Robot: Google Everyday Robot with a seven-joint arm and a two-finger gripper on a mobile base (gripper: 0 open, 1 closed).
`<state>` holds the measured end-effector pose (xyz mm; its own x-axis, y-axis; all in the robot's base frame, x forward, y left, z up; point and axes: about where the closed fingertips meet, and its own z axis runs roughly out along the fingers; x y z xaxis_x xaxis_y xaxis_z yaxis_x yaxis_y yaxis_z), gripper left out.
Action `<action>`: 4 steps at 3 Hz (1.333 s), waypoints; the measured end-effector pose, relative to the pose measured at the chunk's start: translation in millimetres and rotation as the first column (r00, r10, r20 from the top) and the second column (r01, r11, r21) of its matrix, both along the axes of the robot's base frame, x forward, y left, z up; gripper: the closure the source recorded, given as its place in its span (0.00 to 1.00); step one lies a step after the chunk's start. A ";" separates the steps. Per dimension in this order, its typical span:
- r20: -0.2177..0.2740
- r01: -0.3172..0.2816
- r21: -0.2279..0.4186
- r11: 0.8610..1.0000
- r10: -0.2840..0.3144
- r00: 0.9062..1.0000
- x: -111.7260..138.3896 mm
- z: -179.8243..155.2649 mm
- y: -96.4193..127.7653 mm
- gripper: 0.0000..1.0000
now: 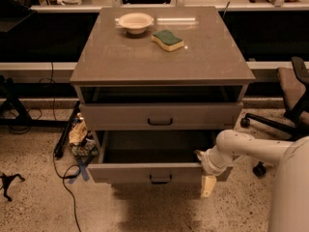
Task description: Open middle drawer
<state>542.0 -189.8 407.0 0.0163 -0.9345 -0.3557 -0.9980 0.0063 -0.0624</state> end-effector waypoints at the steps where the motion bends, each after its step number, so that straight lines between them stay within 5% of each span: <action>1: -0.051 -0.017 0.001 1.000 0.017 0.999 -10.8 -6.6 -5.8 0.00; 3: -0.079 0.002 -0.022 1.000 -0.004 0.997 -36.5 -6.2 -15.0 0.42; 4: -0.081 0.006 -0.022 1.000 -0.007 0.997 -40.9 -3.9 -15.7 0.73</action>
Offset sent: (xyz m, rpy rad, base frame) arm -0.0427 -0.0237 -0.0076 -0.0313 0.0965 -0.0191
